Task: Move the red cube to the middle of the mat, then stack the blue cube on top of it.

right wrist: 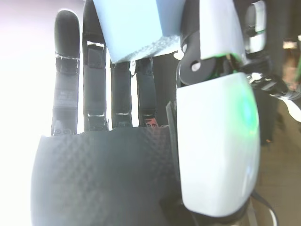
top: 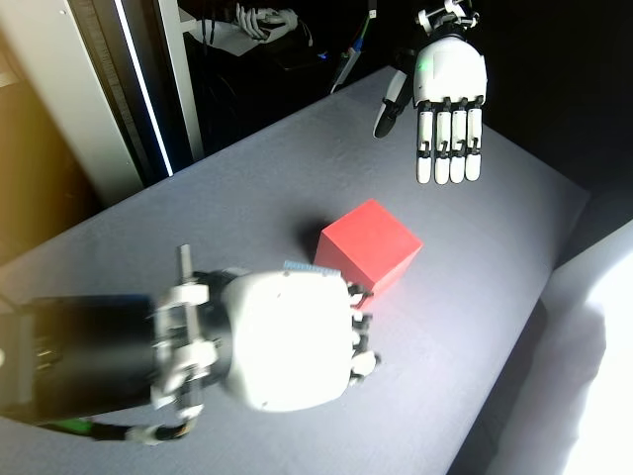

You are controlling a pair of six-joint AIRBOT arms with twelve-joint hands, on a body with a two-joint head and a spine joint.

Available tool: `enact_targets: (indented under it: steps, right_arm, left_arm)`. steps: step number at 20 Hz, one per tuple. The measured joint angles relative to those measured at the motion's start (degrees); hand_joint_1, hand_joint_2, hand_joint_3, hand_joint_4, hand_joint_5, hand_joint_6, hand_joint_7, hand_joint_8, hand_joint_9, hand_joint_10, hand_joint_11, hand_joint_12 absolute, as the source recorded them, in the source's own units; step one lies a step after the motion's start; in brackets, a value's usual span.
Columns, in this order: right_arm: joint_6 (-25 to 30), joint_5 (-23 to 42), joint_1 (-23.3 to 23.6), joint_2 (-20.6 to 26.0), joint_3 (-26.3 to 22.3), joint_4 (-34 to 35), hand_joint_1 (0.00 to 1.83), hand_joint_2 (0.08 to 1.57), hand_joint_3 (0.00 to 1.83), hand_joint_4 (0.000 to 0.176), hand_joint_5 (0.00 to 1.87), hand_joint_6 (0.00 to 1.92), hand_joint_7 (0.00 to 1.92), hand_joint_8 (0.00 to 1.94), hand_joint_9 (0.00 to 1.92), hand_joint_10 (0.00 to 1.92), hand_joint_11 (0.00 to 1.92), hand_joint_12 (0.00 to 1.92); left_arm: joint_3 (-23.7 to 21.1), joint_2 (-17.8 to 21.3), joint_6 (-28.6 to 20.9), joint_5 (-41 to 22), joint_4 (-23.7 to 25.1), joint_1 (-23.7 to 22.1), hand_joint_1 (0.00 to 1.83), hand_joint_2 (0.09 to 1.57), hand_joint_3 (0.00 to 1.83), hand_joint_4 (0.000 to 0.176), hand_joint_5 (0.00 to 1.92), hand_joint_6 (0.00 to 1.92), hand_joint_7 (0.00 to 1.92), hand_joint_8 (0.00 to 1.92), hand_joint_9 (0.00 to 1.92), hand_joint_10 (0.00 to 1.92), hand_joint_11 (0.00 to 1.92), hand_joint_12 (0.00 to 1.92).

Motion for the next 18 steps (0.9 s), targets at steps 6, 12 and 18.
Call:
enact_targets:
  steps: [6,12,18]
  right_arm:
    - [-0.15,2.21,3.02,-8.61,8.15,-4.66,1.38,1.11,0.0,0.0,0.93,0.95,1.06,0.94,0.86,1.18,0.42,1.22]
    - [-0.15,2.38,5.27,-13.33,8.2,-6.54,1.38,1.11,0.0,0.0,0.93,0.95,1.06,0.97,0.86,1.16,0.44,1.21]
    - [0.42,1.03,6.78,-14.16,3.37,-9.49,1.38,1.11,0.0,0.0,0.93,0.97,1.05,0.98,0.86,1.17,0.44,1.2]
  left_arm:
    - [0.0,0.0,0.0,0.11,-0.57,0.0,0.49,1.03,0.01,0.0,0.0,0.0,0.0,0.0,0.0,0.0,0.0,0.0]
    - [0.0,0.0,0.0,0.09,-0.66,0.0,0.49,1.02,0.01,0.0,0.0,0.0,0.0,0.0,0.0,0.0,0.0,0.0]
    - [0.09,0.0,0.0,0.17,-0.85,-0.17,0.55,1.02,0.0,0.0,0.0,0.0,0.0,0.0,0.0,0.0,0.0,0.0]
